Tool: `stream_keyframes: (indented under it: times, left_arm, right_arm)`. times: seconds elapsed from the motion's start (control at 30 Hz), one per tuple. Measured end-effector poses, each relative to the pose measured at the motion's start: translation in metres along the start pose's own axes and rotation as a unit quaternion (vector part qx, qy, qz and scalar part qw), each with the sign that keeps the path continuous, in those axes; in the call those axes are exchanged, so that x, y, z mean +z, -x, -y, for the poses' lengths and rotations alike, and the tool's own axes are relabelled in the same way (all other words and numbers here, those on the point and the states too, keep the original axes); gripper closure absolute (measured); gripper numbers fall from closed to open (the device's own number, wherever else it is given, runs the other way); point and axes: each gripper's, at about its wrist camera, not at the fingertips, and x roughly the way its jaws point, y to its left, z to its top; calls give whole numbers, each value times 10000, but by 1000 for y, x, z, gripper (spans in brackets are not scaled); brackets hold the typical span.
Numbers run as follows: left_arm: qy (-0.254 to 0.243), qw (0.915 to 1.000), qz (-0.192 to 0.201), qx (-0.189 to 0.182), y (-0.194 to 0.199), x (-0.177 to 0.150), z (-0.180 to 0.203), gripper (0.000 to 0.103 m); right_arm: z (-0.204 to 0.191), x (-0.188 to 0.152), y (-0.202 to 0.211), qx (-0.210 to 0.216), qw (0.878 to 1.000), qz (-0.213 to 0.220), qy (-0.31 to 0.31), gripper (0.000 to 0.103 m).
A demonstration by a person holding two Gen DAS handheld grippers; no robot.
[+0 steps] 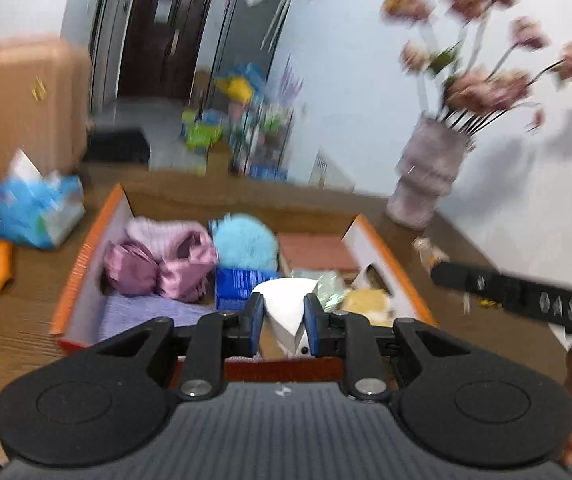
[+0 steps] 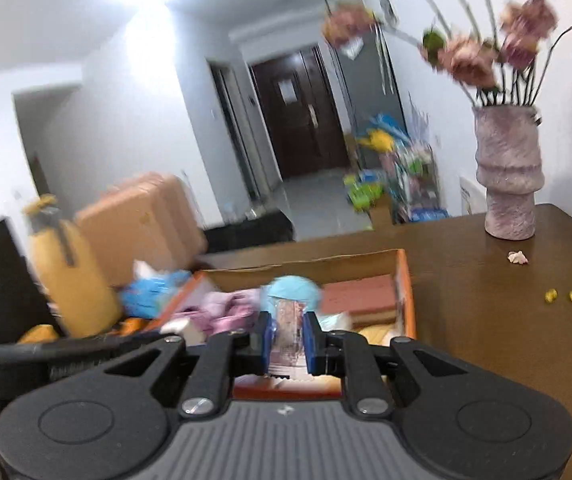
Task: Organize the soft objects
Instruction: 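Carry the candy in the right gripper while the left gripper carries the wedge sponge into the box, then open both grippers to drop the candy and wedge sponge into the box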
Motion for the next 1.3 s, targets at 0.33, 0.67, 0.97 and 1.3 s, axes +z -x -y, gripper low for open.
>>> stream_keyframes:
  times: [0.33, 0.67, 0.97, 1.3]
  left_arm:
    - [-46, 9982, -600, -26, -87, -7, -18, 39]
    - [-31, 9992, -387, 115, -73, 10, -27, 35]
    - [-358, 9975, 250, 554, 13, 39, -32, 33]
    - [-854, 9730, 1866, 1059, 130, 18, -26, 12]
  right_arm:
    - [42, 37, -161, -320, 9801, -1815, 743, 75]
    - [29, 38, -153, -796, 9846, -1250, 932, 60]
    - [13, 64, -81, -870, 9891, -822, 859, 58]
    - [-48, 36, 47, -1079, 9849, 589, 1221, 23]
